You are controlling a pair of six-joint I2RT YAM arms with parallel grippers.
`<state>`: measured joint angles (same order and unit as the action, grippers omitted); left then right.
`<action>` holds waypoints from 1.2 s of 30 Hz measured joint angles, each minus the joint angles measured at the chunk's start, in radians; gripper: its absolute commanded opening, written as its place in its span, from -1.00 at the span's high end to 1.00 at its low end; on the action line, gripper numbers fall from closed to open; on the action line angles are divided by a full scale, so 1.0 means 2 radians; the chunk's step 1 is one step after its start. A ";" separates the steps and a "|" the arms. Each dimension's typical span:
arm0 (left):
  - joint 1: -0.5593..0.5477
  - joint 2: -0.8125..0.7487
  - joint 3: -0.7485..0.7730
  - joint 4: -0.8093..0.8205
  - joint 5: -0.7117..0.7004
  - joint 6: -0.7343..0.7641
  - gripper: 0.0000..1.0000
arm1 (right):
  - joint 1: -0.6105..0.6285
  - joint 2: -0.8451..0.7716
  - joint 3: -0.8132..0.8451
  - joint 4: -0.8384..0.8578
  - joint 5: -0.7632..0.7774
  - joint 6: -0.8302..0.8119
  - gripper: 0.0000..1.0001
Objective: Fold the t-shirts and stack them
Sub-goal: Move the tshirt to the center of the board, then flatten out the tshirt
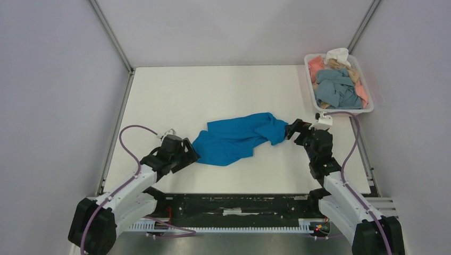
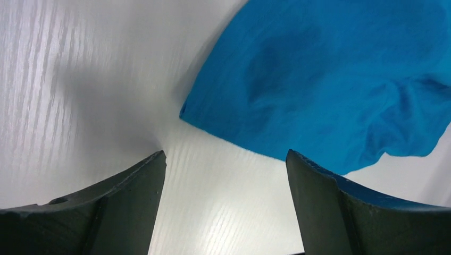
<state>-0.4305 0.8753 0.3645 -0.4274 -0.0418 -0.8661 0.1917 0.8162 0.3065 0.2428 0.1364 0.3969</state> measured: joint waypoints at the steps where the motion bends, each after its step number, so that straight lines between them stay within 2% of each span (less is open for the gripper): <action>1: -0.001 0.011 0.004 0.010 -0.003 0.000 -0.59 | 0.000 -0.004 -0.011 0.000 -0.004 0.000 -0.96; 3: -0.002 0.041 0.009 0.034 -0.006 0.000 -0.44 | 0.000 -0.009 -0.023 0.000 -0.015 0.000 -0.96; 7: -0.002 0.102 0.021 0.092 0.000 0.000 -0.02 | 0.000 -0.013 -0.026 0.004 -0.026 -0.001 -0.96; 12: -0.002 0.163 0.038 0.142 0.012 0.000 0.19 | 0.000 -0.003 -0.026 0.006 -0.031 -0.002 -0.96; 15: -0.002 0.183 0.045 0.158 0.011 0.001 0.95 | 0.000 0.009 -0.026 0.006 -0.041 -0.003 -0.96; 21: -0.003 0.189 0.043 0.165 0.006 0.002 0.95 | 0.000 0.025 -0.026 0.006 -0.075 -0.007 -0.90; 24: -0.007 0.161 0.030 0.157 0.000 0.002 0.95 | 0.012 0.027 -0.024 -0.001 -0.078 -0.018 -0.89; 30: -0.013 0.069 0.010 0.135 -0.002 0.002 0.95 | 0.112 0.079 0.019 -0.058 0.005 -0.030 -0.70; 33: -0.013 0.038 0.010 0.127 -0.002 0.002 0.95 | 0.127 0.111 0.032 -0.060 0.029 -0.028 -0.46; 36: -0.013 0.022 0.010 0.120 -0.002 0.002 0.95 | 0.131 0.146 0.032 -0.045 0.040 -0.023 -0.03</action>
<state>-0.4568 0.9199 0.3847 -0.1871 -0.0460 -0.8616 0.4545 1.1088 0.3702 0.1528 0.2165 0.3504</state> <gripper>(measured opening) 0.034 0.711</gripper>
